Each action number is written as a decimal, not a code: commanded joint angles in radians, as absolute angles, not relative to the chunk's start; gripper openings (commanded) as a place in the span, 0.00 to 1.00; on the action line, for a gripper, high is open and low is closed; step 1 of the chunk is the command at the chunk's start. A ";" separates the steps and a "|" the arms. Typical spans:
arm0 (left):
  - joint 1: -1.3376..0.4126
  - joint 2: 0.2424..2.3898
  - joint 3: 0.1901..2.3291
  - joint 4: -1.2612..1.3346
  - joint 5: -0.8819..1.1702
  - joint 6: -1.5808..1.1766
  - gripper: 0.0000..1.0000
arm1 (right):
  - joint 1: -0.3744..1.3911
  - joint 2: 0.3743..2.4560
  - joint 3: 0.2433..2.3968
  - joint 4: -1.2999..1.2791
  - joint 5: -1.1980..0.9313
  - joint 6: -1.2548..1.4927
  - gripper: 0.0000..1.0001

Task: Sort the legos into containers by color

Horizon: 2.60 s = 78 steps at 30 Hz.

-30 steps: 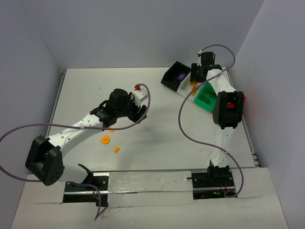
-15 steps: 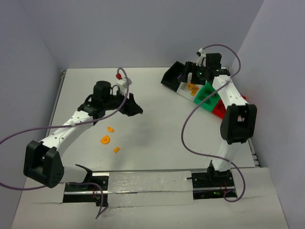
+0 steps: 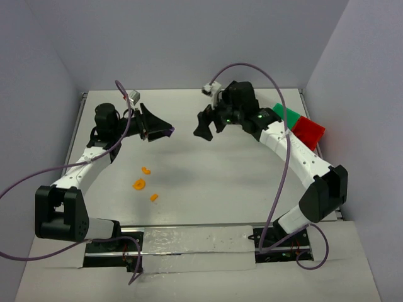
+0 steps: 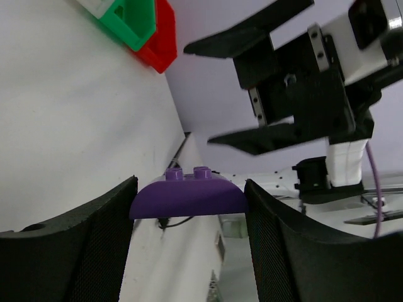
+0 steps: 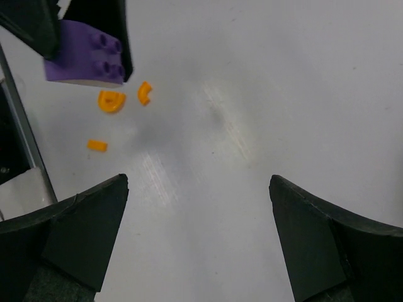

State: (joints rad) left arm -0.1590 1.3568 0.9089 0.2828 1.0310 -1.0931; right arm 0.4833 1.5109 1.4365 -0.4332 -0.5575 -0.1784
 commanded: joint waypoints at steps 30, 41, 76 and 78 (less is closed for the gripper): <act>-0.109 1.337 0.746 0.706 1.033 -1.609 0.22 | 0.787 1.712 1.747 -0.469 -0.417 -0.067 0.84; -0.109 1.325 0.767 0.631 1.039 -1.537 0.24 | 0.792 1.743 1.766 -0.420 -0.347 -0.060 0.33; 0.009 0.927 1.013 -0.569 0.275 0.141 0.99 | 0.256 2.294 2.158 -0.331 0.063 0.103 0.00; 0.009 0.917 1.002 -0.569 0.273 0.147 0.99 | 0.252 2.303 2.168 -0.320 0.062 0.098 0.00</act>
State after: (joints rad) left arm 0.0116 0.9627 1.0180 -0.5259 0.3072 0.0568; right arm 0.2613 2.3013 2.0729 -0.3730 0.0247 0.1001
